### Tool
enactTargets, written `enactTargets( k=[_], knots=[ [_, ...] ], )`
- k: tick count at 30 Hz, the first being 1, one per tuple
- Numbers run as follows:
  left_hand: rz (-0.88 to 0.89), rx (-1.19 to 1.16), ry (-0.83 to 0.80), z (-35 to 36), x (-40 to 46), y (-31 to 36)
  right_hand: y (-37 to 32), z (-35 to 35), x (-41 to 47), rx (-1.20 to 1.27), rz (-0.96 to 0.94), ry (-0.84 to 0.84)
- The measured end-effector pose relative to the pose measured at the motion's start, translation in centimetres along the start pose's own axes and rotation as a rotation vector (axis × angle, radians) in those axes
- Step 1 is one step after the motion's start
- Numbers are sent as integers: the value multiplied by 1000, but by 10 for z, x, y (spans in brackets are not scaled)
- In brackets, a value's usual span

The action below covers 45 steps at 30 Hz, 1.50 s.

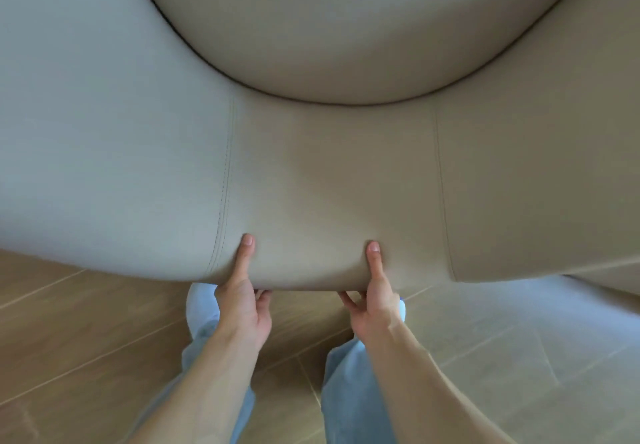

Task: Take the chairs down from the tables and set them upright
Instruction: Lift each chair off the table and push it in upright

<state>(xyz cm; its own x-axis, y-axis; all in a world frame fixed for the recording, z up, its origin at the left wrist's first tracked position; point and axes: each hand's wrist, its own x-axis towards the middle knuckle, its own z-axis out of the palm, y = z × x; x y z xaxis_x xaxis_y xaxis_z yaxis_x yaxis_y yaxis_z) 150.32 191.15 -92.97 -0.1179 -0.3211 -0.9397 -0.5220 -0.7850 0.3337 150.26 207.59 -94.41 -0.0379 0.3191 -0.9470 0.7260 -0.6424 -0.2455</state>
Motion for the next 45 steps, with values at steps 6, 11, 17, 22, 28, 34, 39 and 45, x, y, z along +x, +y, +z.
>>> enactTargets(
  k=[6,11,17,22,28,34,39,45],
  knots=[
    [-16,111,121,-17,-130,52,-27,-23,-141,-73,46,95],
    [-1,174,186,-21,-223,103,-46,-28,-246,-118,54,144],
    [-34,251,256,-15,-307,155,-73,-29,-327,-169,78,183],
    [-41,281,250,9,-347,195,-117,-27,-377,-487,-64,167],
    [3,364,191,57,-356,235,-141,-3,-426,-1398,-1429,-18],
    [312,509,125,86,-365,270,-188,46,-417,-1874,-1573,-15],
    [1771,1312,-48,91,-382,295,-238,90,-417,-1813,-1720,95],
    [1711,2087,-350,172,-364,358,-296,137,-420,-1840,-1734,69]
  ],
)
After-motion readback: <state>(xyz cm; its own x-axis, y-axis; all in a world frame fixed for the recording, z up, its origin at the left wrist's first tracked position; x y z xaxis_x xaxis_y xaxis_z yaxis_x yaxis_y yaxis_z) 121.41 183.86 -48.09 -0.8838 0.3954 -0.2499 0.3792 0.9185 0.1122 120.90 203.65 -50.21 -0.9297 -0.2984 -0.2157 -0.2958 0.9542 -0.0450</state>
